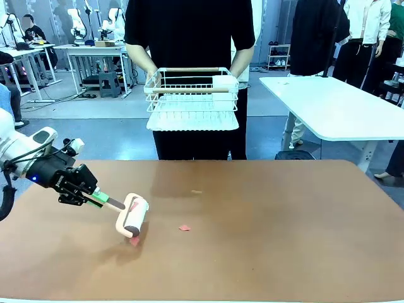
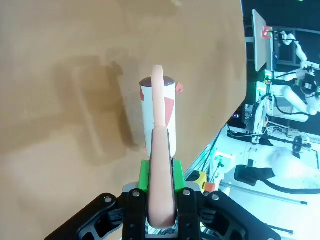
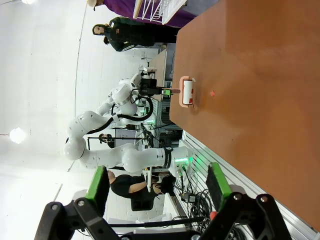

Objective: Clean the table.
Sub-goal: Clean the table with the Lint Roller when the human lifts the Dish drying rack.

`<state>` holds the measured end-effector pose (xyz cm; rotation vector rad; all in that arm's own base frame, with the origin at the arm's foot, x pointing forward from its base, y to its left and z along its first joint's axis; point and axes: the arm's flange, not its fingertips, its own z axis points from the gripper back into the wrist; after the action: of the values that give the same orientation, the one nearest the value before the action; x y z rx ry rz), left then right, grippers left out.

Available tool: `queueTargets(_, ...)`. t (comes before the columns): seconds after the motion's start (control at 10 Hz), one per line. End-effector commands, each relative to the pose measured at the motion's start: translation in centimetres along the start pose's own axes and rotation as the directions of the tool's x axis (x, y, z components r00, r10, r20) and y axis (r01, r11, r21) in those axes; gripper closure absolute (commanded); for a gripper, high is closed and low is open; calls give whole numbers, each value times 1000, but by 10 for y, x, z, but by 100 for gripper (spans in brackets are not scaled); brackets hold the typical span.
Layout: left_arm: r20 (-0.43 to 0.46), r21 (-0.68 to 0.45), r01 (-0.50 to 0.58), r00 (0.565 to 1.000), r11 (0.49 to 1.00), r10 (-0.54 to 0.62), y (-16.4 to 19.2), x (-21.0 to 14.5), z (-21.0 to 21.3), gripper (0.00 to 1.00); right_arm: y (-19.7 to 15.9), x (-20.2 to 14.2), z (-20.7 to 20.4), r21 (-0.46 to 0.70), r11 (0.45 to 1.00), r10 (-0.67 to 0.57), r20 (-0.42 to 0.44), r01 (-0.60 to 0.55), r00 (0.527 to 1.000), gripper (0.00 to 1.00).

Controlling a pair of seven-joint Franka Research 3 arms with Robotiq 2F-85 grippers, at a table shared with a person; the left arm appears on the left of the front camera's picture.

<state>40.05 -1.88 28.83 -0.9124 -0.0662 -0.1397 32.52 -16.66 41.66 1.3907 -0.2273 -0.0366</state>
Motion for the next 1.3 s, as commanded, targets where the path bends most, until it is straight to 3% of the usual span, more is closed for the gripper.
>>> queueTargets(0.0, 28, -28, 34, 999, 999, -33, 14, 0, 2, 79, 2, -1, 0, 4, 1000, 5, 0, -5, 1000, 0)
queueTargets(0.7, -10, -9, -19, 1000, 1000, 19, 34, 9, -25, 79, 2, -1, 0, 4, 1000, 5, 0, -5, 1000, 0)
queueTargets(1.2, -41, -36, -61, 997, 998, 59, 18, 14, -52, 79, 2, -1, 0, 4, 1000, 5, 0, -5, 1000, 0)
